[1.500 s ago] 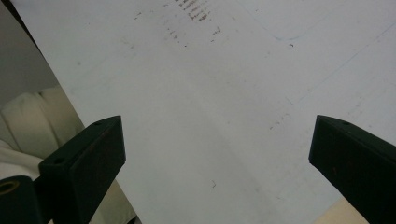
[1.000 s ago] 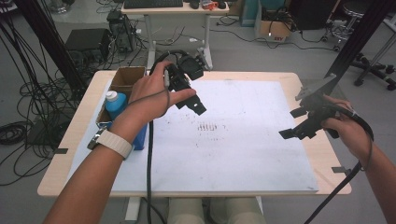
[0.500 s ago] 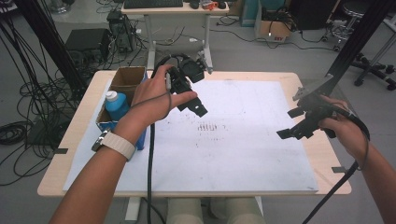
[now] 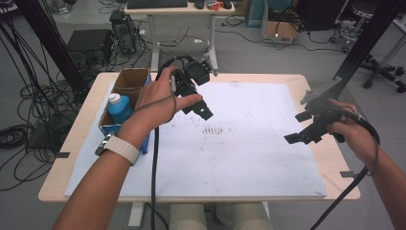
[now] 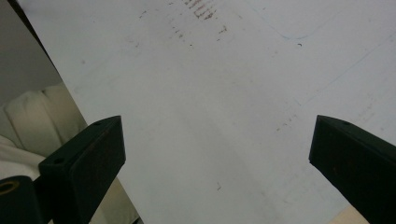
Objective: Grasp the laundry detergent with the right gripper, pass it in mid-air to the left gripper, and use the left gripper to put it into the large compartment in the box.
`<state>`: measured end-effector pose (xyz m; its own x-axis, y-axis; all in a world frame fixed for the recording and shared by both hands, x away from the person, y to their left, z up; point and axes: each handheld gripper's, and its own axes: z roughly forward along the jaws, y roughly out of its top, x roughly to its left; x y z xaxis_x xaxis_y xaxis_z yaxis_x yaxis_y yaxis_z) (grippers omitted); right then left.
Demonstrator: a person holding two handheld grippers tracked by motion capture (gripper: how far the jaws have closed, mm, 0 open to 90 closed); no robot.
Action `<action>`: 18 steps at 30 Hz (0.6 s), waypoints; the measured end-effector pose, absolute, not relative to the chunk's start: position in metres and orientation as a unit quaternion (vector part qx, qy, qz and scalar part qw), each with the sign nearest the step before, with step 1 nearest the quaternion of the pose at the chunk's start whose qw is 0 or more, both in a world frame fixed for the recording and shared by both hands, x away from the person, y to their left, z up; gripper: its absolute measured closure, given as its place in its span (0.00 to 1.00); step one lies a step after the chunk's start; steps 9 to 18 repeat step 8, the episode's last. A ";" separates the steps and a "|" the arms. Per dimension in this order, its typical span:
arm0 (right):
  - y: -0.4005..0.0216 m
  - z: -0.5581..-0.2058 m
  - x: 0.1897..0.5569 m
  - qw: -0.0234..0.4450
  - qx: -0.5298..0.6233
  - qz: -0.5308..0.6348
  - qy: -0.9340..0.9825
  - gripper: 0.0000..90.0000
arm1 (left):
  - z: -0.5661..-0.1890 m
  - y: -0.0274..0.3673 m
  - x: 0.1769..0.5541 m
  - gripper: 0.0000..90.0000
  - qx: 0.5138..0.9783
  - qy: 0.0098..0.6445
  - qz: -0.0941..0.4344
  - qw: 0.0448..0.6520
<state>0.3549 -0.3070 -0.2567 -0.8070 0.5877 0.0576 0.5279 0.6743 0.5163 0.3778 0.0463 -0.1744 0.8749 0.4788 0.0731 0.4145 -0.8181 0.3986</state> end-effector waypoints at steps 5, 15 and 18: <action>-0.308 -0.258 0.354 0.056 0.307 0.264 0.913 0.04 | -0.174 0.046 0.377 0.09 0.949 0.236 0.086 0.189; -0.308 -0.257 0.354 0.057 0.307 0.265 0.912 0.04 | -0.174 0.046 0.377 0.09 0.948 0.238 0.086 0.191; -0.308 -0.257 0.354 0.057 0.307 0.265 0.912 0.04 | -0.174 0.046 0.377 0.09 0.948 0.238 0.086 0.191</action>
